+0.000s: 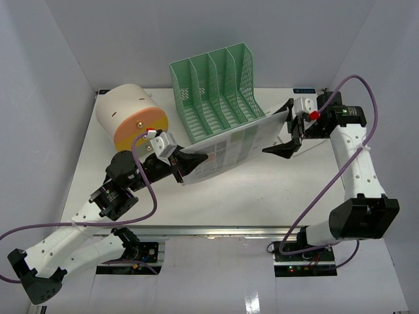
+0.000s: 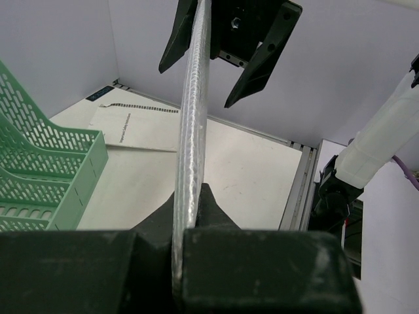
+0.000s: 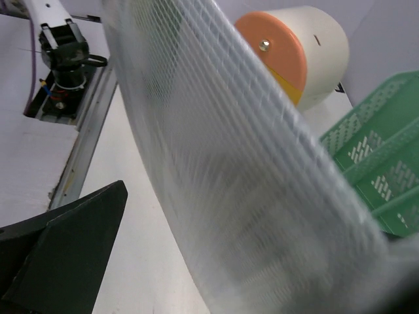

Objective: Organize the desk

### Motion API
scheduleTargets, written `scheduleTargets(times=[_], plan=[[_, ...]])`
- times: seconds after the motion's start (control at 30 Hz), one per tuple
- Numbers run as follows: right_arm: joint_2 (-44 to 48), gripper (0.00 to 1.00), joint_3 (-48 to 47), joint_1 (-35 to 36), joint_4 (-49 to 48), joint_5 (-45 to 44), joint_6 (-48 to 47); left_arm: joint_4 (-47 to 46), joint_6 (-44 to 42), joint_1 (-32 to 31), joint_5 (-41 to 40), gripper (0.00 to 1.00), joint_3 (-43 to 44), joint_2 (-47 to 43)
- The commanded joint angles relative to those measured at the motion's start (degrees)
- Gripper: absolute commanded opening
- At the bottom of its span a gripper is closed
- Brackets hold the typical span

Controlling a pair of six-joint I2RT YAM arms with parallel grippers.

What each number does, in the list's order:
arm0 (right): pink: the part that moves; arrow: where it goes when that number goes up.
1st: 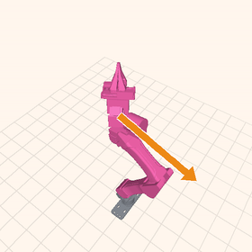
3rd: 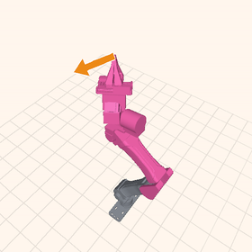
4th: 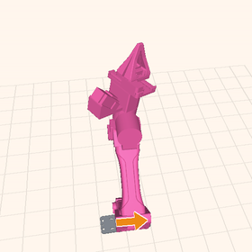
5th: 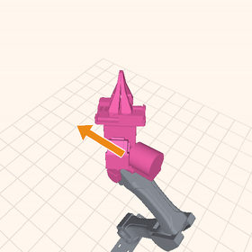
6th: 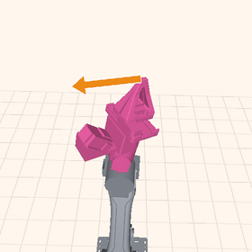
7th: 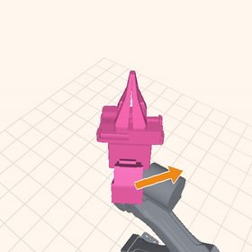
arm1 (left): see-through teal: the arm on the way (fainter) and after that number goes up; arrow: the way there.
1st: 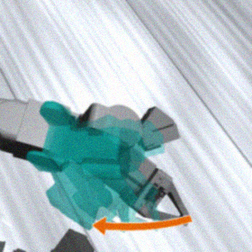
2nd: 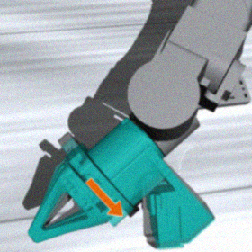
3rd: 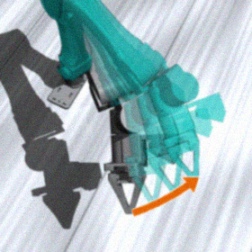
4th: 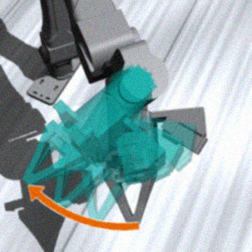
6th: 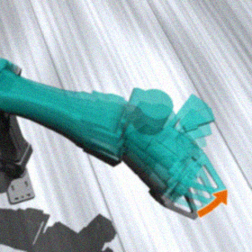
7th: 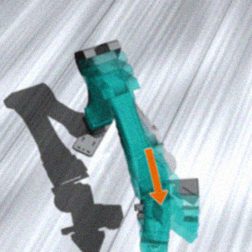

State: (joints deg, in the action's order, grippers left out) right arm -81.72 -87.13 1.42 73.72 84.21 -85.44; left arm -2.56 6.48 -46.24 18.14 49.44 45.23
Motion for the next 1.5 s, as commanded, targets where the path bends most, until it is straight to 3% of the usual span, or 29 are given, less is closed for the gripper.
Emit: scheduleTargets(times=[0.0, 0.07, 0.23, 0.3, 0.33, 0.4, 0.47, 0.5, 0.57, 0.63, 0.67, 0.83, 1.0, 1.47], plan=[[2.03, 0.95, -0.84, 2.6, 0.72, 6.96, 1.72, -3.41, 0.4, 0.25, 0.82, 0.0, 0.18, -2.51], [1.92, 0.8, -1.81, 2.69, 0.72, 6.78, 2.14, -3.17, 0.31, 0.25, -0.01, 0.0, -0.35, -3.26], [3.07, 0.33, -3.7, 3.5, -1.52, 5.14, 5.53, -3.61, 0.58, 0.19, -2.81, 0.0, -2.65, -5.44], [4.36, 0.12, -3.16, 4.73, -5.61, 3.36, 11.2, -3.95, 0.99, 0.26, -3.5, 0.0, -3.54, -5.78], [5.31, 0.08, -2.46, 5.39, -9.06, 1.94, 15.65, -4.06, 1.17, 0.24, -3.92, 0.0, -3.98, -5.79], [7.9, 0.08, -0.04, 6.92, -19.34, -2.51, 21.71, -4.12, 1.34, 0.18, -4.98, 0.0, -4.75, -5.6], [14.26, 0.08, 9.23, 10.11, -46.75, -16.66, 44.58, -3.34, 1.86, 0.18, -9.09, 0.33, -5.22, -5.42], [16.43, 0.08, 11.81, 10.6, -53.36, -20.69, 49.15, -2.9, 2.04, 0.18, -10.7, 0.42, -5.4, -5.5], [16.27, 0.08, 10.28, 11.62, -57.89, -27.45, 53.69, -1.81, 1.89, 0.18, -14.76, 0.66, -5.63, -6.35], [13.11, 0.08, 4.07, 11.97, -56.21, -32.9, 56.12, -0.13, 1.66, 0.25, -19.22, 0.87, -5.81, -8.0], [11.86, 0.08, 1.78, 12.02, -56.12, -35.88, 57.76, 1.06, 1.27, 0.23, -20.86, 0.93, -5.8, -8.77], [6.66, 0.08, -8.39, 13.41, -57.06, -49.05, 63.55, 9.0, -1.73, 0.18, -27.83, 0.95, -6.14, -15.16], [1.84, 0.08, -18.48, 16.72, -54.62, -60.86, 62.63, 15.95, -2.72, 0.18, -32.53, 0.95, -9.25, -24.32], [2.23, 0.08, -8.12, 21.32, -56.43, -72.59, 65.41, 24.19, 0.53, 0.18, -33.34, 0.95, -15.15, -37.59]])
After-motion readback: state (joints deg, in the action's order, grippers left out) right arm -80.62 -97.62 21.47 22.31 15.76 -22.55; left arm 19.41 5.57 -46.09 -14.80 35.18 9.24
